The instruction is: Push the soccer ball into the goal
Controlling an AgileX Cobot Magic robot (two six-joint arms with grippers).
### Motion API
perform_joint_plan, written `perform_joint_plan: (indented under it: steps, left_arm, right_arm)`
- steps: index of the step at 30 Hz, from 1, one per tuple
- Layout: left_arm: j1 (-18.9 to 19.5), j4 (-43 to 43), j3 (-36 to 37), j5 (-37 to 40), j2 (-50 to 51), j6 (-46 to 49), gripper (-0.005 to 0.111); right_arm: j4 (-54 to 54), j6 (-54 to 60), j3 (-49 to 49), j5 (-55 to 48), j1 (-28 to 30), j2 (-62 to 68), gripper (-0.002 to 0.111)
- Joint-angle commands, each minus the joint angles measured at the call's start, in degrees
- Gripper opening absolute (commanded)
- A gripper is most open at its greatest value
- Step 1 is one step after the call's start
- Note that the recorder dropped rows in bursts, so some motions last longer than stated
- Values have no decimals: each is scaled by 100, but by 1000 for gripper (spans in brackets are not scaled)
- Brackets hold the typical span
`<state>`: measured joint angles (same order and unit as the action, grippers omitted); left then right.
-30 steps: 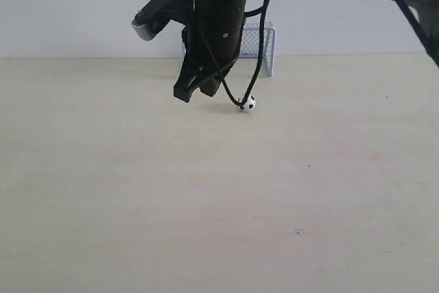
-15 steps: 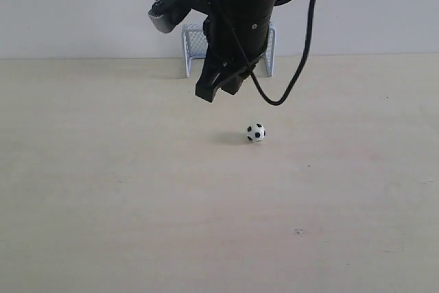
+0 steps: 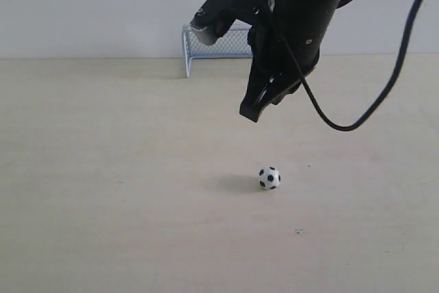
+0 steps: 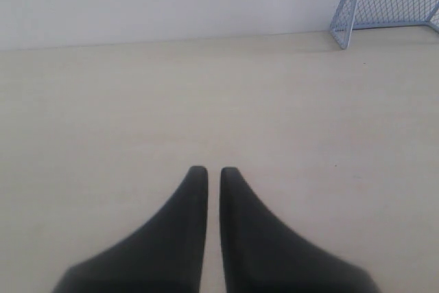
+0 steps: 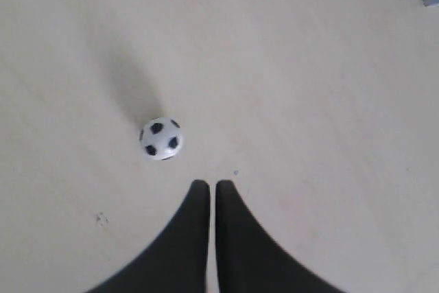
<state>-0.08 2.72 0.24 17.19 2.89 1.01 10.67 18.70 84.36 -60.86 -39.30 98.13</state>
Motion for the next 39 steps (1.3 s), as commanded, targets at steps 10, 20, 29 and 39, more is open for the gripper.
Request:
perform_joint_plan:
  steps: [10,20,29,39]
  left_arm:
    - [-45,-38,-24,-66,-9,-53,6]
    - [-45,-38,-24,-66,-9,-53,6]
    - [-45,-38,-24,-66,-9,-53,6]
    - [-45,-38,-24,-66,-9,-53,6]
  right_arm:
    - [221,-376,-1230,505,49,-1186,0]
    - [318,-787,-2134,779,49,-2138,0]
    - [390,-1212,-2772,925,49,-2838,0]
    - [472,-1760,-3404,1040,49,-3732,0]
